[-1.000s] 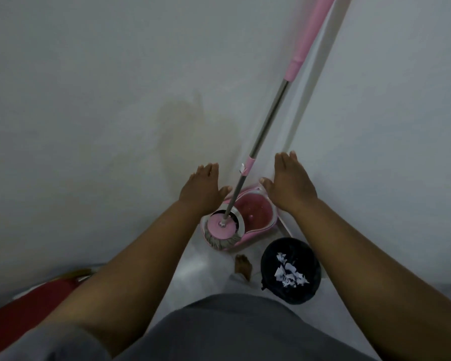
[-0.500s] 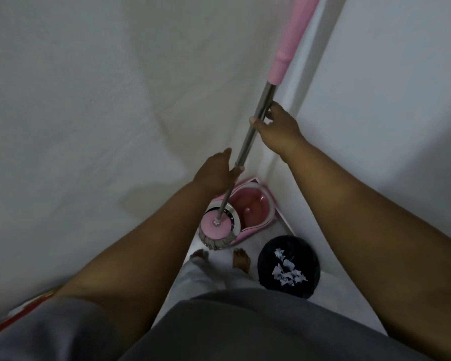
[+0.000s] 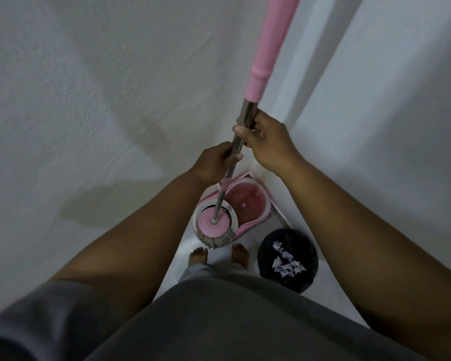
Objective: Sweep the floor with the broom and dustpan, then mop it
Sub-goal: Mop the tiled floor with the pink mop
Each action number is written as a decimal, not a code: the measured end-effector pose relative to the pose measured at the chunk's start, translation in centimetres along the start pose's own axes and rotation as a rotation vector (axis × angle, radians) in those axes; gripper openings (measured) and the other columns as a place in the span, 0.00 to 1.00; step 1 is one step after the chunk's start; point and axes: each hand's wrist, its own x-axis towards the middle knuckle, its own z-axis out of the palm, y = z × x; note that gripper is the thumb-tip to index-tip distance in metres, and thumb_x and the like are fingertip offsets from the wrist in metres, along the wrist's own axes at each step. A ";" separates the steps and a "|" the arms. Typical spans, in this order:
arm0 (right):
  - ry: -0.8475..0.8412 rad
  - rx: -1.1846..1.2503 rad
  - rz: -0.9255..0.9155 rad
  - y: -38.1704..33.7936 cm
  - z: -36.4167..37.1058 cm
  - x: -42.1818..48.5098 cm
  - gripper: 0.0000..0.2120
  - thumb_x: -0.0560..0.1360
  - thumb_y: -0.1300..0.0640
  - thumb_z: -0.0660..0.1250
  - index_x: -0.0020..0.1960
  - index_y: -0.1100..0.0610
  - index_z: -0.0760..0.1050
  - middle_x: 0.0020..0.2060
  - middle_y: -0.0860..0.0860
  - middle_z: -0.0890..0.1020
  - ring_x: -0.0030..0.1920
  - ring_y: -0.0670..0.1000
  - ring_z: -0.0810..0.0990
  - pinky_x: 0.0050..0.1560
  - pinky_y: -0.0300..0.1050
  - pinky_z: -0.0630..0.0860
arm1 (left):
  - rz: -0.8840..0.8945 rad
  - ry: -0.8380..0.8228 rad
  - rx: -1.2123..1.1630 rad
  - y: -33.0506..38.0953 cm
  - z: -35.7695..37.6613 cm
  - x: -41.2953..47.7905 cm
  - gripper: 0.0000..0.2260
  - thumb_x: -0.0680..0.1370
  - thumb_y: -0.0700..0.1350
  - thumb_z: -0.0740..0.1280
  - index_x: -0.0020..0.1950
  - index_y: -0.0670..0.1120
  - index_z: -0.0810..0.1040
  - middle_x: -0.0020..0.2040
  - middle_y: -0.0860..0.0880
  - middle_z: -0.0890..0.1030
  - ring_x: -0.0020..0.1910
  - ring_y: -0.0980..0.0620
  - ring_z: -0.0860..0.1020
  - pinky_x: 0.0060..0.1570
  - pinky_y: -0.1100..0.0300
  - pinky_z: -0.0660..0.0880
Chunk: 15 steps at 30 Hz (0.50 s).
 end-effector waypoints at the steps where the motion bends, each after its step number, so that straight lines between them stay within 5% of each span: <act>1: 0.008 0.004 -0.006 -0.4 0.1 -0.2 0.12 0.78 0.49 0.67 0.58 0.53 0.76 0.49 0.47 0.83 0.50 0.48 0.82 0.57 0.52 0.79 | 0.017 0.003 -0.020 -0.1 -0.3 -0.4 0.12 0.82 0.53 0.63 0.55 0.44 0.77 0.49 0.42 0.81 0.48 0.43 0.79 0.49 0.54 0.75; 4: 0.041 0.035 -0.021 -2.1 0.6 -0.7 0.12 0.78 0.50 0.68 0.57 0.54 0.77 0.48 0.50 0.83 0.50 0.50 0.83 0.55 0.54 0.80 | 0.059 0.025 -0.085 0.1 -1.5 -1.3 0.07 0.82 0.52 0.63 0.50 0.49 0.75 0.43 0.49 0.78 0.44 0.48 0.76 0.44 0.59 0.72; 11: 0.117 0.007 -0.059 -6.3 0.4 -2.3 0.11 0.78 0.49 0.66 0.56 0.54 0.77 0.48 0.51 0.84 0.49 0.51 0.83 0.52 0.55 0.81 | 0.141 -0.015 -0.171 1.7 -4.1 -3.0 0.13 0.82 0.52 0.64 0.54 0.42 0.76 0.50 0.38 0.80 0.46 0.45 0.77 0.54 0.47 0.76; 15: 0.110 0.016 -0.083 -8.3 0.1 -4.2 0.09 0.79 0.52 0.66 0.56 0.54 0.77 0.48 0.48 0.85 0.50 0.47 0.84 0.53 0.53 0.81 | 0.202 -0.054 -0.227 1.6 -5.4 -4.3 0.05 0.80 0.51 0.68 0.50 0.50 0.79 0.48 0.49 0.82 0.50 0.49 0.80 0.54 0.51 0.77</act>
